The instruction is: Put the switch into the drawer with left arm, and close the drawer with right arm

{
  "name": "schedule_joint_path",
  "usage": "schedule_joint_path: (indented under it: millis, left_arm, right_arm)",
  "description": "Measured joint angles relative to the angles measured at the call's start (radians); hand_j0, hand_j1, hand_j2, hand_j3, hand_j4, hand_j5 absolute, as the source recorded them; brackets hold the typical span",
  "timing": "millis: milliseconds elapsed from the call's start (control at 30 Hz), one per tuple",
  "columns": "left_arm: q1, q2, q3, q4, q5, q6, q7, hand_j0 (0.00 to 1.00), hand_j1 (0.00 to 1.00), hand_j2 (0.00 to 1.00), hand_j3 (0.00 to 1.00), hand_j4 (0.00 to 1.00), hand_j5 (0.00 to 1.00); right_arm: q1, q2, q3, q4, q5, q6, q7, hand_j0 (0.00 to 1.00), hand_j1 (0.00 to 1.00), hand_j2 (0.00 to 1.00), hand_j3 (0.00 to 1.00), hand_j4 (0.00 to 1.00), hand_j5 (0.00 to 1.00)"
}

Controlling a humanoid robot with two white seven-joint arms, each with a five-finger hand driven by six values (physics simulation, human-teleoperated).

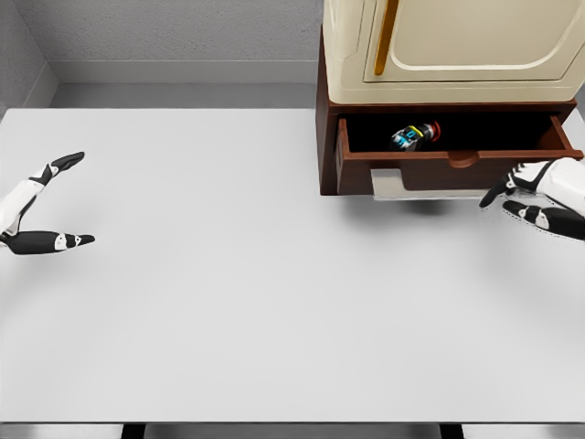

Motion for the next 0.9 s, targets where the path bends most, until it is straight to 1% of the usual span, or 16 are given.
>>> schedule_joint_path:
  millis: [67, 133, 267, 467, 567, 667, 767, 900]
  left_arm:
    - [0.003, 0.0, 0.0, 0.0, 0.0, 0.0, 0.0, 1.0, 1.0, 1.0, 1.0, 1.0, 1.0]
    - [0.003, -0.001, 0.0, 0.0, 0.0, 0.0, 0.0, 1.0, 1.0, 1.0, 1.0, 1.0, 1.0]
    - [0.006, -0.005, 0.001, -0.001, 0.0, 0.0, 0.0, 1.0, 1.0, 1.0, 1.0, 1.0, 1.0]
    - [0.006, -0.006, 0.002, -0.002, 0.0, 0.0, 0.0, 1.0, 1.0, 1.0, 1.0, 1.0, 1.0]
    - [0.006, -0.006, 0.002, -0.002, 0.0, 0.0, 0.0, 1.0, 1.0, 1.0, 1.0, 1.0, 1.0]
    - [0.006, -0.006, 0.002, -0.002, 0.0, 0.0, 0.0, 1.0, 1.0, 1.0, 1.0, 1.0, 1.0]
    - [0.006, -0.007, 0.002, -0.003, 0.0, 0.0, 0.0, 1.0, 1.0, 1.0, 1.0, 1.0, 1.0]
    - [0.008, -0.007, 0.002, -0.006, 0.0, 0.0, 0.0, 1.0, 1.0, 1.0, 1.0, 1.0, 1.0]
  right_arm:
    - [-0.017, 0.01, 0.029, 0.02, -0.03, 0.006, -0.011, 0.52, 0.52, 0.52, 0.52, 0.52, 0.52]
    - [-0.017, 0.017, 0.042, 0.036, -0.046, 0.011, -0.021, 0.52, 0.52, 0.52, 0.52, 0.52, 0.52]
    - [-0.012, 0.014, 0.054, 0.051, -0.008, 0.005, -0.011, 0.53, 0.53, 0.53, 0.53, 0.53, 0.53]
    - [0.015, -0.051, 0.048, 0.061, -0.037, 0.0, -0.004, 0.55, 0.55, 0.55, 0.55, 0.55, 0.55]
    - [0.054, -0.071, 0.022, 0.076, -0.065, 0.0, -0.003, 0.57, 0.57, 0.57, 0.57, 0.57, 0.57]
    - [0.109, -0.079, -0.038, 0.086, -0.108, -0.001, -0.002, 0.59, 0.59, 0.59, 0.59, 0.59, 0.59]
    - [0.117, -0.078, -0.095, 0.091, -0.168, -0.001, -0.003, 0.6, 0.6, 0.6, 0.6, 0.6, 0.6]
    - [0.124, -0.074, -0.132, 0.093, -0.221, -0.001, -0.004, 0.62, 0.62, 0.62, 0.62, 0.62, 0.62]
